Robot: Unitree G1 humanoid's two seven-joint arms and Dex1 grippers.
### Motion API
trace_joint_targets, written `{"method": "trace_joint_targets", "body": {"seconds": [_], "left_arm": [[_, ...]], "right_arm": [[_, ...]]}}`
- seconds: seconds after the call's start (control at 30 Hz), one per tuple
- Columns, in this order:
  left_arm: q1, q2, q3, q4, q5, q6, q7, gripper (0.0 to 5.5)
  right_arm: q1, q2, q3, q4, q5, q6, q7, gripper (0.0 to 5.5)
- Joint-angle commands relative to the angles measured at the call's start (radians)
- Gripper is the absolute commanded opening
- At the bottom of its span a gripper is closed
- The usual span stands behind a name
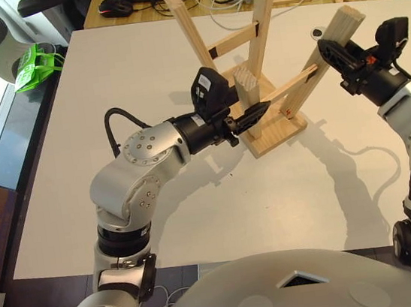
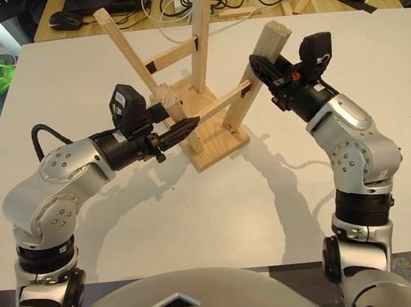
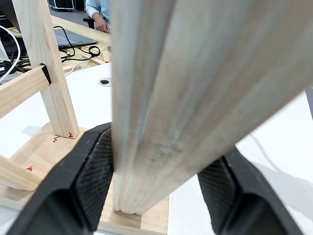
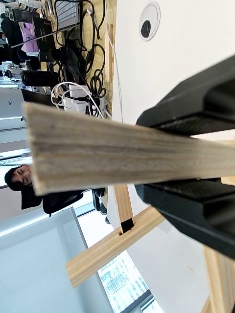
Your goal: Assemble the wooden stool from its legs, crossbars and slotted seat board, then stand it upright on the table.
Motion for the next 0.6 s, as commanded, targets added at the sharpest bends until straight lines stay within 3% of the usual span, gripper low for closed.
{"method": "trace_joint_targets", "body": {"seconds": [0.03,0.4,0.6], "left_arm": [[-0.009,0.007,0.003,0.0,0.007,0.018,0.016,2.35],[-0.01,0.026,-0.009,0.002,0.014,0.02,0.013,2.31],[-0.013,0.031,-0.014,0.007,0.021,0.022,0.017,2.29]], "right_arm": [[0.043,0.004,0.001,-0.018,-0.006,0.004,-0.001,1.02],[0.083,0.03,-0.003,-0.04,0.003,-0.051,0.001,1.01],[0.092,0.068,-0.077,-0.017,0.081,-0.028,-0.039,1.0]]}}
